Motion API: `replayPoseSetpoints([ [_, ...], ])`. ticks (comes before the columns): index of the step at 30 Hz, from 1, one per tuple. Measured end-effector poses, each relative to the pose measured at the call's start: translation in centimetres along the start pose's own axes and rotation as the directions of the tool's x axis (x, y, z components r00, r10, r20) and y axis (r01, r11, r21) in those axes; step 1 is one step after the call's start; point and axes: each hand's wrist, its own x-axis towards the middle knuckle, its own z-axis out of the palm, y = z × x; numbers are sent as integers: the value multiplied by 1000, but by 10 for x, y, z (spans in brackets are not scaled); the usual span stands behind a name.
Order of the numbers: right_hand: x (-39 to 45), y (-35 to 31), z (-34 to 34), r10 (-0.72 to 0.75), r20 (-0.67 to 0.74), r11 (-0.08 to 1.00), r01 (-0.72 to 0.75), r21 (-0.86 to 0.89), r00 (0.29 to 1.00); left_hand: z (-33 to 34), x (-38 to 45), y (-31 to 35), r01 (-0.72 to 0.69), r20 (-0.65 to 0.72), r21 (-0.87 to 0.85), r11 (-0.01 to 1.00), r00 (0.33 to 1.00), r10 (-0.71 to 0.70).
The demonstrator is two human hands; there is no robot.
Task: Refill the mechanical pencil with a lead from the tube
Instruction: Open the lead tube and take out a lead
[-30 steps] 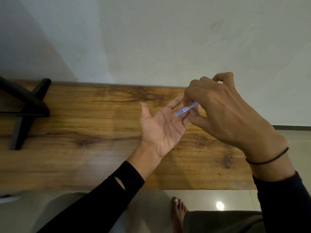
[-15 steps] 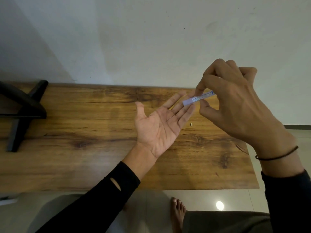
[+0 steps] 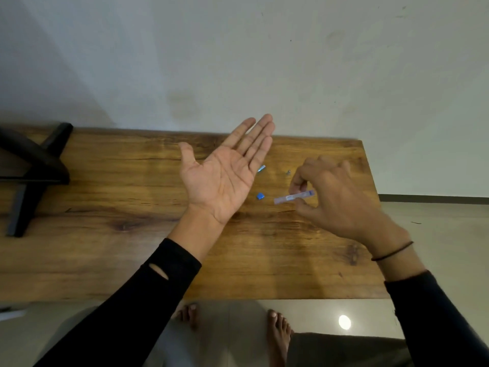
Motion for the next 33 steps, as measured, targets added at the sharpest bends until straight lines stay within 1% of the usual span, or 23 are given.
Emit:
replayPoseSetpoints([
  [3,3,2,22,-10,75,1000,9,10,997,0,1,-1,1,-6,23,1000,1000,-1],
  [8,9,4,45,1,128,1000,0,-5,992,-1,0,-6,22,4,31,999,1000,-22],
  [14,10,4,50,25,196,1000,-21,-19,980,-2,-1,-11,48,-1,42,998,999,-48],
  [16,9,3,43,25,189,1000,-22,-19,982,-3,-1,-11,57,13,30,998,998,-57],
  [17,9,3,36,18,138,1000,-16,-17,990,-3,0,-12,63,22,20,998,998,-64],
  [18,8,4,28,-1,39,1000,1,-12,999,-4,0,-13,69,29,12,998,997,-69],
  [19,7,5,19,-23,-97,1000,22,-11,995,-4,0,-14,71,32,9,997,997,-72],
  [20,7,6,8,-42,-248,999,40,-14,968,-4,0,-14,71,32,11,997,997,-72],
  [21,7,5,-2,-60,-376,998,55,-23,924,-4,0,-15,70,30,17,997,997,-71],
  [22,7,2,-9,-82,-459,997,72,-40,885,-4,0,-16,70,29,25,997,997,-71],
  [23,9,-4,-14,-112,-495,994,92,-65,862,-3,0,-17,71,24,40,997,997,-72],
  [24,11,-12,-17,-150,-493,988,117,-97,857,-3,-1,-19,70,12,69,995,997,-71],
  [25,14,-22,-18,-190,-461,981,146,-131,867,-3,-2,-20,67,-9,111,992,998,-67],
  [28,21,-52,-15,-276,-291,953,220,-209,916,-4,-8,-24,59,-85,226,972,996,-40],
  [30,24,-60,-14,-290,-223,943,238,-234,931,-2,-12,-25,58,-124,263,963,992,-26],
  [33,26,-61,-13,-276,-185,938,222,-265,943,-1,-14,-27,69,-189,290,955,982,-14],
])
